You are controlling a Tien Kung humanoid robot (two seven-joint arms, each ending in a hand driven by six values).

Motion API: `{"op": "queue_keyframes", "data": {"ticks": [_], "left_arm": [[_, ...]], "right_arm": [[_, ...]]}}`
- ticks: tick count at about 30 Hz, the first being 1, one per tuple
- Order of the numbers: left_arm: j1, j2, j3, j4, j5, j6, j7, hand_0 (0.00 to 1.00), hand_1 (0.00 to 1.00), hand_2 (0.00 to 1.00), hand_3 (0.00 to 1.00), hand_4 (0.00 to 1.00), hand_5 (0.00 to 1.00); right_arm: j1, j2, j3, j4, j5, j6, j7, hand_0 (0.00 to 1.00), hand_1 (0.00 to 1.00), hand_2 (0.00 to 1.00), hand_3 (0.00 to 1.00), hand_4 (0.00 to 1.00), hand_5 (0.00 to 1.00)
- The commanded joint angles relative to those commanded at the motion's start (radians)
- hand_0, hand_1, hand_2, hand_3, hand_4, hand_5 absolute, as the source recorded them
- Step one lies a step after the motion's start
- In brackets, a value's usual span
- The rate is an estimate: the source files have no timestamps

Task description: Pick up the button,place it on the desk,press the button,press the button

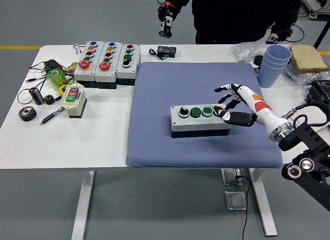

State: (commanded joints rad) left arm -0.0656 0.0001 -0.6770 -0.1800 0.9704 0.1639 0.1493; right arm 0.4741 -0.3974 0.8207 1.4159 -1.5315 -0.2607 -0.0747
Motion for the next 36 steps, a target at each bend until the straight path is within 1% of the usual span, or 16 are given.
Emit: {"op": "queue_keyframes", "data": {"ticks": [10,19,24,36], "left_arm": [[0.002,0.001,-0.002,0.0,0.006,0.0,0.001,0.622,0.658,0.675,0.593,0.333,0.643],[0.001,0.001,0.007,0.0,-0.004,-0.001,-0.002,0.622,0.658,0.674,0.593,0.333,0.643],[-0.004,0.002,0.021,0.0,-0.027,0.002,-0.006,0.622,0.658,0.675,0.594,0.333,0.643],[-0.013,0.003,0.024,0.0,-0.035,0.002,-0.009,0.621,0.658,0.675,0.593,0.333,0.643]], "right_arm": [[0.0,-0.003,-0.023,0.007,-0.011,0.007,-0.005,0.45,0.381,0.523,0.716,0.657,0.314],[-0.001,-0.002,-0.042,0.005,-0.031,0.034,-0.02,0.45,0.379,0.524,0.719,0.645,0.312],[0.002,-0.002,-0.037,0.005,-0.031,0.035,-0.021,0.45,0.378,0.525,0.718,0.639,0.309],[0.011,0.0,-0.03,0.007,-0.031,0.03,-0.016,0.453,0.379,0.526,0.719,0.633,0.314]]}}
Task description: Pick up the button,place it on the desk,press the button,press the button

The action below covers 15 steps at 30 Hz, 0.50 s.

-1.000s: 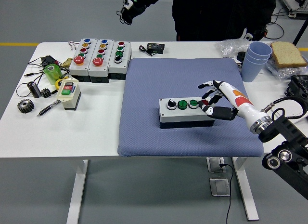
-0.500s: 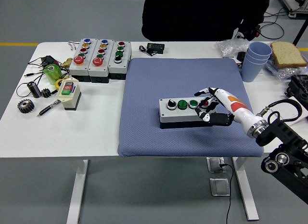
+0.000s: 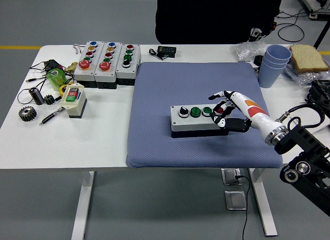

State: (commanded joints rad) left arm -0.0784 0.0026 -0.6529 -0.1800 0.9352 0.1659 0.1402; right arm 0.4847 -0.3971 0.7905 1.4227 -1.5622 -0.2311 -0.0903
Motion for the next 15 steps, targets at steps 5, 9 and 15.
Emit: {"op": "queue_keyframes", "data": {"ticks": [5,9,15], "left_arm": [[0.0,0.0,0.003,0.0,-0.005,0.001,-0.001,0.621,0.658,0.675,0.594,0.334,0.639],[0.0,0.0,-0.001,0.0,0.0,0.0,0.001,0.621,0.658,0.675,0.594,0.334,0.639],[-0.001,0.0,0.003,0.0,-0.004,0.001,0.0,0.621,0.658,0.675,0.593,0.336,0.641]], "right_arm": [[0.002,0.003,0.003,-0.001,0.002,-0.005,0.003,0.453,0.377,0.526,0.718,0.626,0.319],[0.004,0.007,0.003,-0.002,0.003,-0.006,0.005,0.453,0.377,0.526,0.718,0.626,0.319],[0.002,0.009,0.002,-0.006,0.01,-0.003,0.003,0.453,0.376,0.525,0.717,0.623,0.321]]}}
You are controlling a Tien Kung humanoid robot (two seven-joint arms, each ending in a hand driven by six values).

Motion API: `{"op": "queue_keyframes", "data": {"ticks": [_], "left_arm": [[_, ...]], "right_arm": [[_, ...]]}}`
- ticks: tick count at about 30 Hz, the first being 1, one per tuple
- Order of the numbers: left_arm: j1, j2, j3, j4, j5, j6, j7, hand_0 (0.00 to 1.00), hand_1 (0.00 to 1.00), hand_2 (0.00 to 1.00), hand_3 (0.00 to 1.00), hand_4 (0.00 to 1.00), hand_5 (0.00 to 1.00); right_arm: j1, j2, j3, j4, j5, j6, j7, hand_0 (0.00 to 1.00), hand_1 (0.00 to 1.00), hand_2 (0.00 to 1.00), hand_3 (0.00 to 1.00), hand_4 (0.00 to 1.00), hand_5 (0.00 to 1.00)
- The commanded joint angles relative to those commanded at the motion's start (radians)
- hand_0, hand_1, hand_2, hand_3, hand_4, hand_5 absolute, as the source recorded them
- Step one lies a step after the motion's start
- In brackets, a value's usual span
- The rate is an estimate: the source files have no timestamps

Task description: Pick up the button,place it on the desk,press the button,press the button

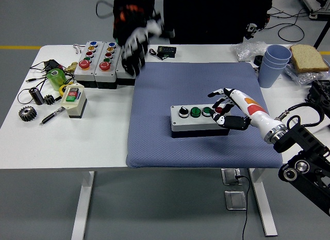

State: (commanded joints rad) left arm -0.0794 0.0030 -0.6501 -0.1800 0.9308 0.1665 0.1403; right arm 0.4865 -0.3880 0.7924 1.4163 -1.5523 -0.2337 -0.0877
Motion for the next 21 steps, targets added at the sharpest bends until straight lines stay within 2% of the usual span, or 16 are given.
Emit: {"op": "queue_keyframes", "data": {"ticks": [21], "left_arm": [[0.006,-0.001,-0.005,0.0,0.009,-0.002,0.002,0.621,0.658,0.676,0.596,0.334,0.638]], "right_arm": [[-0.001,0.005,-0.005,0.001,0.027,0.011,-0.009,0.454,0.376,0.524,0.716,0.615,0.32]]}}
